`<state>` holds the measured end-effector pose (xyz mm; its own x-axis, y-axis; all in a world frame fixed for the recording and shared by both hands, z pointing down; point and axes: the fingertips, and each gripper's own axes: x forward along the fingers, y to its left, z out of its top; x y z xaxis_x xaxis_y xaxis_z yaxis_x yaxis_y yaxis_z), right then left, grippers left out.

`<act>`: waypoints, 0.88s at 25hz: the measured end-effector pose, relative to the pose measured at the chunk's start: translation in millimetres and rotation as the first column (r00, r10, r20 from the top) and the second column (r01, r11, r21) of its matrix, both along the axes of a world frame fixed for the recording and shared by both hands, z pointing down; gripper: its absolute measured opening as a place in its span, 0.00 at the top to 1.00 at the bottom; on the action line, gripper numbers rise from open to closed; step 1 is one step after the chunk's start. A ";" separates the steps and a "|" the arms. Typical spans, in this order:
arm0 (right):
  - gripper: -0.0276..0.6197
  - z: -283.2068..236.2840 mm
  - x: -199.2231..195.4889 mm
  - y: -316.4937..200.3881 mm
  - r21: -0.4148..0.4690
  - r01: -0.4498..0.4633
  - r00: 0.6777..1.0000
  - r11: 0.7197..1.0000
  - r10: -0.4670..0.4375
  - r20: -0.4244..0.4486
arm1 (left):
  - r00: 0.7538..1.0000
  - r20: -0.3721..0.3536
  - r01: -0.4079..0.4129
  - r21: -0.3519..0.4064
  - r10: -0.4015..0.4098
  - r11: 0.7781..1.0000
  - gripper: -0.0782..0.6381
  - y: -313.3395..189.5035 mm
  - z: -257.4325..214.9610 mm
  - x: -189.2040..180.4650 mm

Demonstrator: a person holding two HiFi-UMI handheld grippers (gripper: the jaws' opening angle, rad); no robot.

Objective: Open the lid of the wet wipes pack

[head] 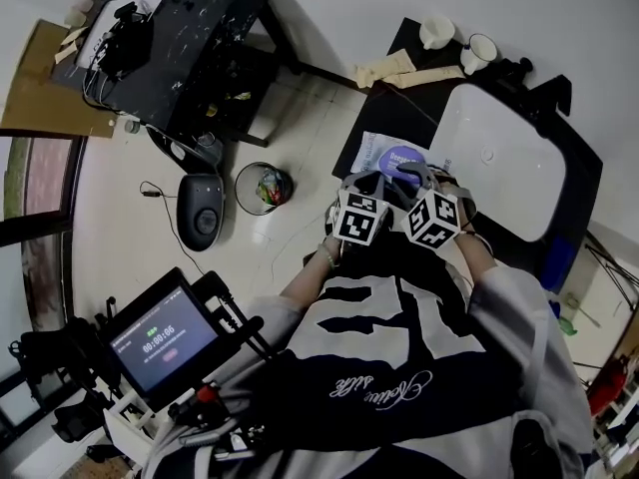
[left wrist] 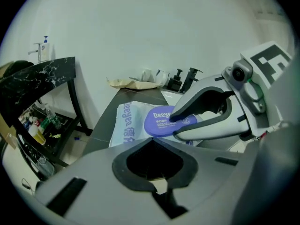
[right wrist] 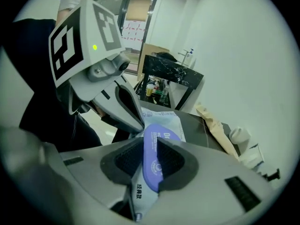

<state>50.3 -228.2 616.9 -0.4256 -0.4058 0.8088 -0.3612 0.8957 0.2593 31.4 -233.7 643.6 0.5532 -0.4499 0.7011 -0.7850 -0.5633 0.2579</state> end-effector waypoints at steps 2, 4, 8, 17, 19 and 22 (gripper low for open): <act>0.82 -1.6 0.7 -1.5 -0.004 -0.011 1.000 1.000 0.011 0.029 | 1.000 0.022 -0.015 0.002 0.015 1.000 0.89 0.2 2.5 1.5; 0.82 -1.4 1.3 -2.3 -0.011 -0.013 0.999 1.000 0.013 0.049 | 0.999 0.028 -0.031 -0.001 0.031 1.000 0.89 -0.2 4.3 2.4; 0.82 -1.1 2.9 -3.5 -0.032 -0.033 0.996 0.999 0.035 0.080 | 0.999 0.014 -0.040 -0.003 0.040 0.999 0.89 -2.2 5.4 3.4; 0.82 -39.6 2.2 -23.1 -0.026 -0.119 0.950 0.993 0.121 0.287 | 0.998 0.012 -0.058 0.008 0.058 0.998 0.89 -1.2 4.6 4.4; 0.82 -48.7 3.3 -30.3 -0.021 -0.133 0.940 0.991 0.133 0.313 | 0.999 0.008 -0.054 -0.002 0.054 0.999 0.89 0.0 5.1 3.4; 0.82 -58.9 10.5 -43.8 -0.025 -0.188 0.913 0.982 0.184 0.364 | 0.998 0.000 -0.058 -0.020 0.058 0.998 0.89 1.0 4.9 4.3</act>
